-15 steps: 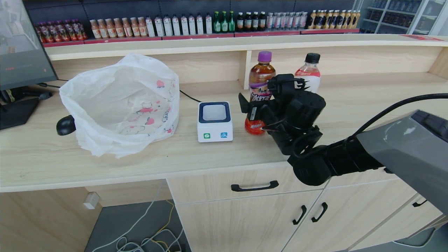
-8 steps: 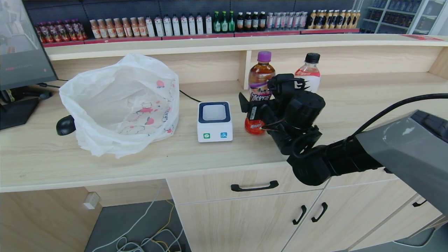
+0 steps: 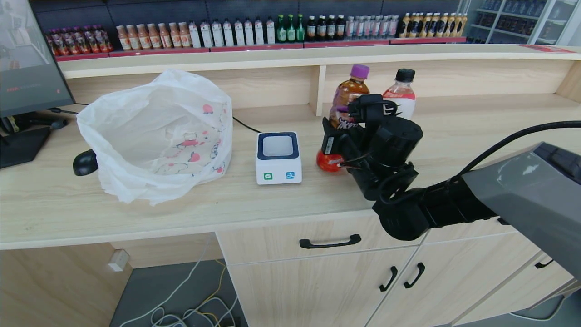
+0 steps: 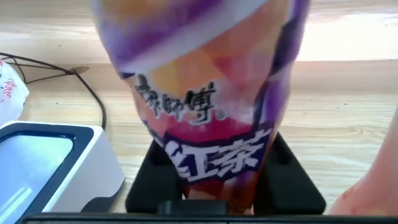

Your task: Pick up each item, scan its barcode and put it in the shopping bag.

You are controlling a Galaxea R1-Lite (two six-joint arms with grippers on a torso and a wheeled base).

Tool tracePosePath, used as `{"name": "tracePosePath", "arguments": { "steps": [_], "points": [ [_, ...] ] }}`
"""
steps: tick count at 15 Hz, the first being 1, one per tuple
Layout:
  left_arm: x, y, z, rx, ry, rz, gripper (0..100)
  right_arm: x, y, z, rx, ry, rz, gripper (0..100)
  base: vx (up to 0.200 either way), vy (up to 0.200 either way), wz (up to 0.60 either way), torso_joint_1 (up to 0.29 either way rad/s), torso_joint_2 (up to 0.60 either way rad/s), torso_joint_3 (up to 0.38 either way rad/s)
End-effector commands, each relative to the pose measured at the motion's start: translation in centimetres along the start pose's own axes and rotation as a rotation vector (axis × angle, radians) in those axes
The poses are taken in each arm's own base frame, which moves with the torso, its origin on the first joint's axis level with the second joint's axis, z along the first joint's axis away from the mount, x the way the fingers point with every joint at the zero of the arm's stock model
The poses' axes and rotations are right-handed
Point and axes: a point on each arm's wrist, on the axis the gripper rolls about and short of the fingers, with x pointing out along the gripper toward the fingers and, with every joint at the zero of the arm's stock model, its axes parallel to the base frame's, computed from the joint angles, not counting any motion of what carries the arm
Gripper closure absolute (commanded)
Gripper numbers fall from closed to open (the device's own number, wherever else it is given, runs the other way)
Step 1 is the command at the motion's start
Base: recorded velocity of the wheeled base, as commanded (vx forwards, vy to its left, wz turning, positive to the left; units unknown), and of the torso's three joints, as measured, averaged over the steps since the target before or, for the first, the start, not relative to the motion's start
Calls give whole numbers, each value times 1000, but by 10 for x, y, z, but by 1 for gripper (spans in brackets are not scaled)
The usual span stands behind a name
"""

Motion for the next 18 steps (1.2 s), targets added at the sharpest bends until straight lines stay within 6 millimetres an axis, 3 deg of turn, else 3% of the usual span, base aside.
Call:
{"name": "tracePosePath", "arguments": {
  "steps": [1,12,18],
  "points": [
    [0,0,0,0,-1,0,0,0,0,4,1,-8,1,100,0,0,0,0,0,0],
    [0,0,0,0,-1,0,0,-8,-3,20,5,-24,4,100,0,0,0,0,0,0],
    [0,0,0,0,-1,0,0,-17,-3,42,3,-51,10,100,0,0,0,0,0,0]
  ]
}}
